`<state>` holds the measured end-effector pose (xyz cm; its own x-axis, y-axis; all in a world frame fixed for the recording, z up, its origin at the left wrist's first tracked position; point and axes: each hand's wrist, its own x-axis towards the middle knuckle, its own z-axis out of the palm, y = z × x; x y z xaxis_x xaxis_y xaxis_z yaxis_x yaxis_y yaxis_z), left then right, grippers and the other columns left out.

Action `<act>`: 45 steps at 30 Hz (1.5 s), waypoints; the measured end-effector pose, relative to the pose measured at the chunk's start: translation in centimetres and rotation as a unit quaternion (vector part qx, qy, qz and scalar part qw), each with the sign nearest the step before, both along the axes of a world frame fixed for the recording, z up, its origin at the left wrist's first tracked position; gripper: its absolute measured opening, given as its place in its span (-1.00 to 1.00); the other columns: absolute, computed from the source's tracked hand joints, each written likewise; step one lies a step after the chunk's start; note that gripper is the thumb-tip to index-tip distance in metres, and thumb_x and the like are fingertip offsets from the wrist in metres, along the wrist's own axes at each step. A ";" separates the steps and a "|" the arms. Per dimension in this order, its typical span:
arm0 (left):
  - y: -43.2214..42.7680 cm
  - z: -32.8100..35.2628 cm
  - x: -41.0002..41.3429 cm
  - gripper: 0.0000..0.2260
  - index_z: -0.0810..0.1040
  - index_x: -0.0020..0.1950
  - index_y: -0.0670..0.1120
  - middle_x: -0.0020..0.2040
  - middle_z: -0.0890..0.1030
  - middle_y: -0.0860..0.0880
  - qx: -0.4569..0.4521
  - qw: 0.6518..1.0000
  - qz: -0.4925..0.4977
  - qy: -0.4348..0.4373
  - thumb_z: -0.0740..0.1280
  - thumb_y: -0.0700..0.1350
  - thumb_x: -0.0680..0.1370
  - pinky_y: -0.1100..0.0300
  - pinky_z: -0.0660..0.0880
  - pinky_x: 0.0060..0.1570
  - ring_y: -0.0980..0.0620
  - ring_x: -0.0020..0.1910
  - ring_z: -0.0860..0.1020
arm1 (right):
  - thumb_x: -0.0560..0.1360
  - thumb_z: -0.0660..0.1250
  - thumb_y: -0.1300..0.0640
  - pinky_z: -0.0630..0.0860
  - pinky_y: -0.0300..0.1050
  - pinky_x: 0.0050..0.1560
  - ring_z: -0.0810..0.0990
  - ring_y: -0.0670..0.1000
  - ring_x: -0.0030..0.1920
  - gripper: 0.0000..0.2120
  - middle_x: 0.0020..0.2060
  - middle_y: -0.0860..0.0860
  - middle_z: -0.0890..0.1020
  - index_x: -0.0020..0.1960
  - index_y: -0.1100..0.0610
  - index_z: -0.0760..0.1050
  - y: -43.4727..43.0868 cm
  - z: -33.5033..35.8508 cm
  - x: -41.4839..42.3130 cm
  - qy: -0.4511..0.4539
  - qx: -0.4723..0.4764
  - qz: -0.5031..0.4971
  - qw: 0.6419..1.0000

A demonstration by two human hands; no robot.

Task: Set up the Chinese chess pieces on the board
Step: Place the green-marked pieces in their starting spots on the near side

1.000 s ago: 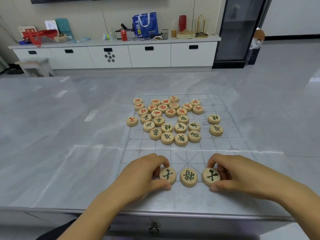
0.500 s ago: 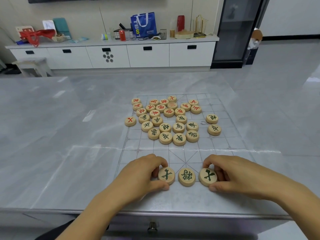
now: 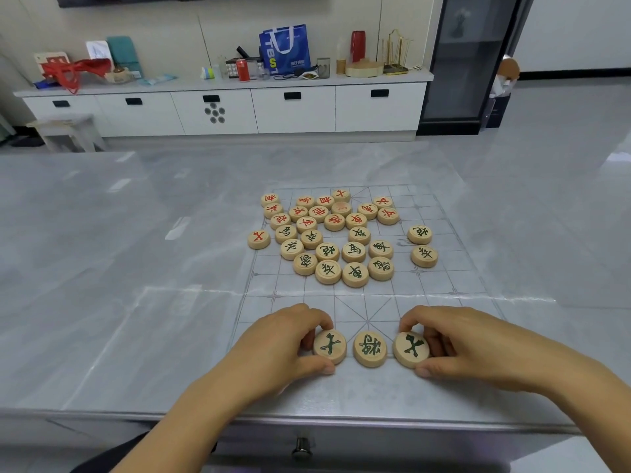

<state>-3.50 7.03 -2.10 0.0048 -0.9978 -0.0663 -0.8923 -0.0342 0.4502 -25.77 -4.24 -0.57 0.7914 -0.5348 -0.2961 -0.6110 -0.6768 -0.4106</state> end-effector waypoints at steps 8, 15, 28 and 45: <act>0.0 0.0 0.1 -0.60 0.41 0.21 0.14 -0.15 0.40 0.18 -0.001 1.000 -0.005 0.007 0.39 0.12 0.41 0.28 0.40 -0.07 0.18 -0.14 0.40 | 0.43 0.33 -0.12 0.43 -0.23 -0.11 0.45 -0.13 -0.18 -0.67 -0.12 -0.08 0.54 0.14 -0.21 0.31 0.0 0.1 0.0 0.004 0.000 0.003 1.000; 0.1 0.1 0.0 -0.51 0.37 0.25 0.14 -0.12 0.35 0.21 -0.001 1.000 -0.002 0.015 0.41 0.16 0.37 0.31 0.37 -0.04 0.20 -0.09 0.37 | 0.40 0.36 -0.14 0.43 -0.21 -0.12 0.44 -0.13 -0.20 -0.61 -0.18 -0.08 0.52 0.16 -0.23 0.29 0.0 0.1 0.1 0.008 0.006 -0.004 1.000; -1.6 -1.3 -3.4 -0.52 0.47 0.26 0.11 0.16 0.38 0.10 -0.095 0.994 -0.049 -0.035 0.28 0.26 0.39 0.27 0.13 0.11 0.13 0.18 0.24 | 0.40 0.33 -0.18 0.42 -0.22 -0.12 0.45 -0.12 -0.18 -0.67 -0.22 -0.15 0.46 0.10 -0.22 0.30 0.1 -0.2 0.2 0.005 -0.027 0.000 1.000; -0.5 0.4 1.6 -0.38 0.42 0.20 0.19 0.06 0.38 0.28 0.005 0.999 0.017 0.050 0.43 0.31 0.18 0.41 0.29 0.09 0.25 0.12 0.33 | 0.39 0.34 -0.17 0.46 -0.22 -0.11 0.49 -0.11 -0.14 -0.69 -0.16 -0.12 0.52 0.07 -0.21 0.33 -0.1 -0.9 0.0 -0.015 -0.027 -0.005 1.000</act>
<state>-1.86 6.55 -1.72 0.0310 -0.9964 -0.0790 -0.8407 -0.0688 0.5371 -25.81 -4.33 -1.46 0.7937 -0.5576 -0.2432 -0.6063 -0.6922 -0.3915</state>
